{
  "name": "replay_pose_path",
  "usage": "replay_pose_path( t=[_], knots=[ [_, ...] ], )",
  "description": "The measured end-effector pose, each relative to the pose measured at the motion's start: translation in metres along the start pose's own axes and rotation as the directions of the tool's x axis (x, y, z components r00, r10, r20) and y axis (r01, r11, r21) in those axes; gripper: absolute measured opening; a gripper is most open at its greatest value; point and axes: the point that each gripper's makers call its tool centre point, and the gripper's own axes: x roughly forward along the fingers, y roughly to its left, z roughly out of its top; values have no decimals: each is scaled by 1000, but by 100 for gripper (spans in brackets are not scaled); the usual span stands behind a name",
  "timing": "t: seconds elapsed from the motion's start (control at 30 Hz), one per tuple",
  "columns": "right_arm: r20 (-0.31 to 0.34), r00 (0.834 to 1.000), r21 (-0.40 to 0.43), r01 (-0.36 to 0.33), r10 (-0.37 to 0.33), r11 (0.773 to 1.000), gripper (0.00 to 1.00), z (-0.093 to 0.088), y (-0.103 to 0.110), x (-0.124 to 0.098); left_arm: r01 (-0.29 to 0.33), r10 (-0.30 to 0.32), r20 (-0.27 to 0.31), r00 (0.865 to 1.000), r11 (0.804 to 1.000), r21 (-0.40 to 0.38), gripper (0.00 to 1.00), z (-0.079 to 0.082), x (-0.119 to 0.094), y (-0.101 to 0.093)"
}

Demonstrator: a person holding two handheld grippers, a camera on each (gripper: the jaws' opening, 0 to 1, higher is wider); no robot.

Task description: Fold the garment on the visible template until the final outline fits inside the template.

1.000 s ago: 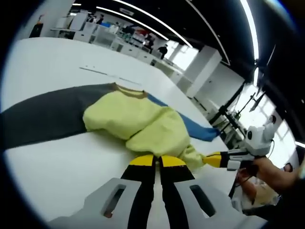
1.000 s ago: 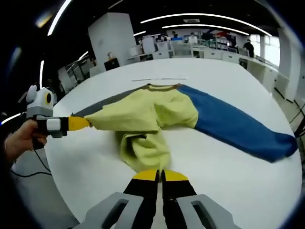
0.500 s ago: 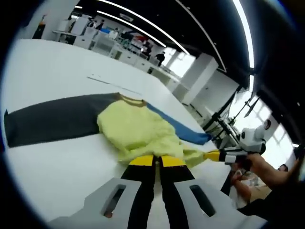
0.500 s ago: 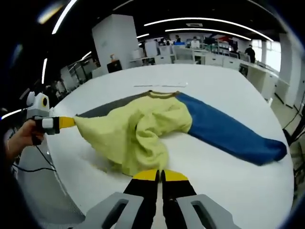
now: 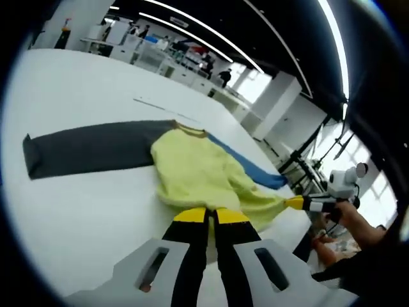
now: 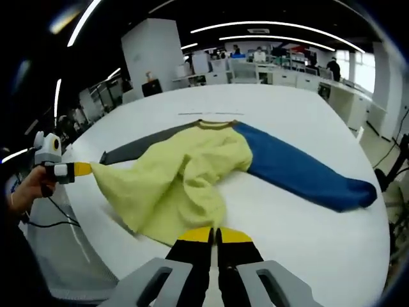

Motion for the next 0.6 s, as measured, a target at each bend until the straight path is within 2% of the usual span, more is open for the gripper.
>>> replay_pose_path(
  t=[0.27, 0.4, 0.6],
  knots=[
    [-25, 999, 20, 23, -23, 1000, 0, -16, -9, -12, -77, 77, -47, 996, 997, -13, 0, -26, -17, 20],
    [-39, 999, 33, 34, -33, 999, 0, -25, -14, -15, -80, 78, -40, 996, 994, -68, 0, -33, -24, 25],
    [-51, 998, 40, 49, -47, 998, 0, -32, -16, -24, -123, 119, -66, 991, 990, -72, 0, -45, -32, 37]
  ],
)
